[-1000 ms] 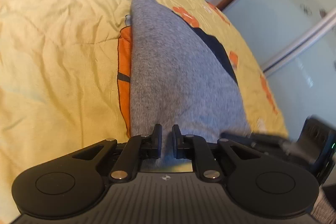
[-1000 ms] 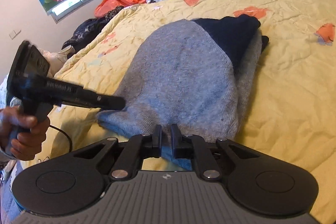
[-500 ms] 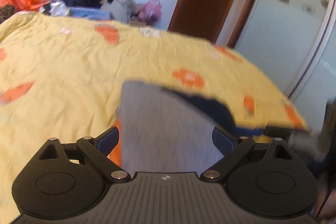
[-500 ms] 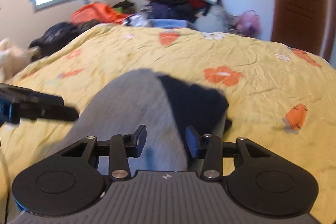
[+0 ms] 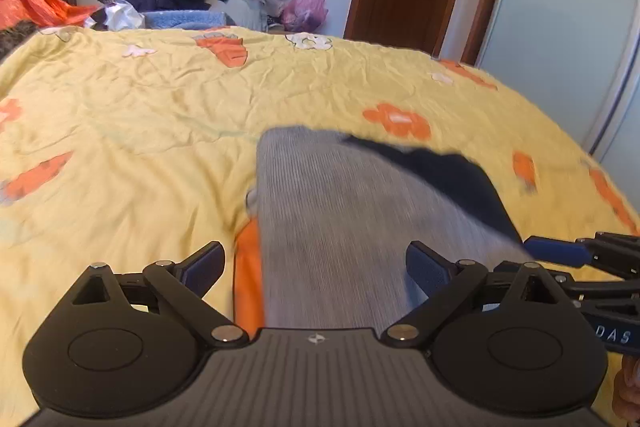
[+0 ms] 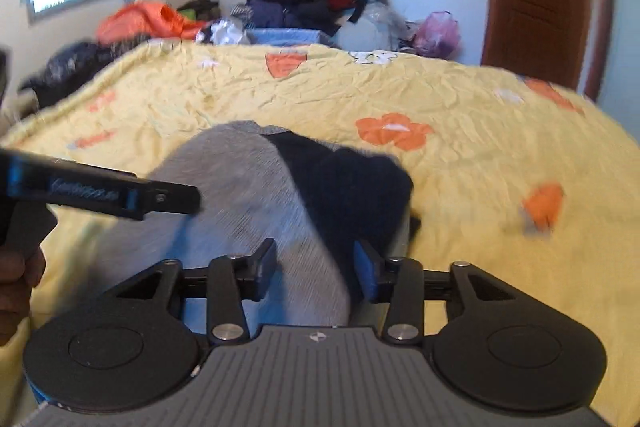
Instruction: Fold small clothes
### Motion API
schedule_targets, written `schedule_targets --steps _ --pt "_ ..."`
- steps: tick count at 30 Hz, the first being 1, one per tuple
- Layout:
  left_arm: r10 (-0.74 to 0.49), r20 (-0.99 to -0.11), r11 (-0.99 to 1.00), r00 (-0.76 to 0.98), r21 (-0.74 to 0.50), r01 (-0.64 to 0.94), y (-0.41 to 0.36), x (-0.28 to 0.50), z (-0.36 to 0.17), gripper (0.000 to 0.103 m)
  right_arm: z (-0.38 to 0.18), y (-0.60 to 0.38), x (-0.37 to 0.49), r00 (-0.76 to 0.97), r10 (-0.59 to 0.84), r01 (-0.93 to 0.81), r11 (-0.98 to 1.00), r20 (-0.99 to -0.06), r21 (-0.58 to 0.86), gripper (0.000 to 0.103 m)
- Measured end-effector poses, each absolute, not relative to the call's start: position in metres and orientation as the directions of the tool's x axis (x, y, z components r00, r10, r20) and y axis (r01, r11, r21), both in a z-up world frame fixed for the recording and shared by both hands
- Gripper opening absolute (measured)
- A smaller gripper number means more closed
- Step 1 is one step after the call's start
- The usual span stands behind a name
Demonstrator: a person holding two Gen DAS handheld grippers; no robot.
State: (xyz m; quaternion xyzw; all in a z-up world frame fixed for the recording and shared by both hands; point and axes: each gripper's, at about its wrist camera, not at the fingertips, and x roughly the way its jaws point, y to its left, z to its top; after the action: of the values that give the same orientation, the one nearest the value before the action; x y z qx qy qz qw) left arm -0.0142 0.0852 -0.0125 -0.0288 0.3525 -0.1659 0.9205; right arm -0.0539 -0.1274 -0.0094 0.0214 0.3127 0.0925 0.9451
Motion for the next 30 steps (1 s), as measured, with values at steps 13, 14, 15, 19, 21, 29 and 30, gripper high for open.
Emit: schedule_targets --steps 13,14,15,19,21,29,30 --pt "-0.188 -0.689 0.982 0.7 -0.124 0.141 0.078 -0.055 -0.042 0.103 -0.031 -0.112 -0.096 0.788 0.112 -0.109 0.993 -0.605 0.043 0.066" --pt "-0.188 -0.69 0.982 0.698 -0.126 0.14 0.078 -0.057 -0.042 0.103 -0.031 -0.111 -0.1 0.795 0.117 -0.109 0.993 -0.595 0.05 0.067" --pt "-0.188 -0.689 0.982 0.7 -0.123 0.143 0.078 -0.059 -0.043 0.103 -0.031 -0.109 -0.104 0.798 0.129 -0.116 0.991 -0.588 0.06 0.069" --pt "-0.185 -0.685 0.982 0.705 -0.112 0.15 0.079 -0.069 -0.045 0.103 -0.034 -0.097 -0.115 0.811 0.128 -0.131 0.991 -0.572 0.035 0.07" --pt "-0.187 -0.685 0.982 0.704 -0.108 0.156 0.081 -0.073 -0.046 0.103 -0.039 -0.095 -0.116 0.803 0.117 -0.13 0.991 -0.584 0.02 0.07" --pt "-0.195 -0.691 0.98 0.696 -0.112 0.163 0.096 -0.089 -0.044 0.103 -0.043 -0.104 -0.11 0.775 0.104 -0.107 0.994 -0.623 0.033 0.086" --pt "-0.199 -0.694 0.979 0.692 -0.118 0.164 0.099 -0.094 -0.042 0.103 -0.041 -0.104 -0.117 0.785 0.09 -0.1 0.995 -0.613 0.018 0.086"
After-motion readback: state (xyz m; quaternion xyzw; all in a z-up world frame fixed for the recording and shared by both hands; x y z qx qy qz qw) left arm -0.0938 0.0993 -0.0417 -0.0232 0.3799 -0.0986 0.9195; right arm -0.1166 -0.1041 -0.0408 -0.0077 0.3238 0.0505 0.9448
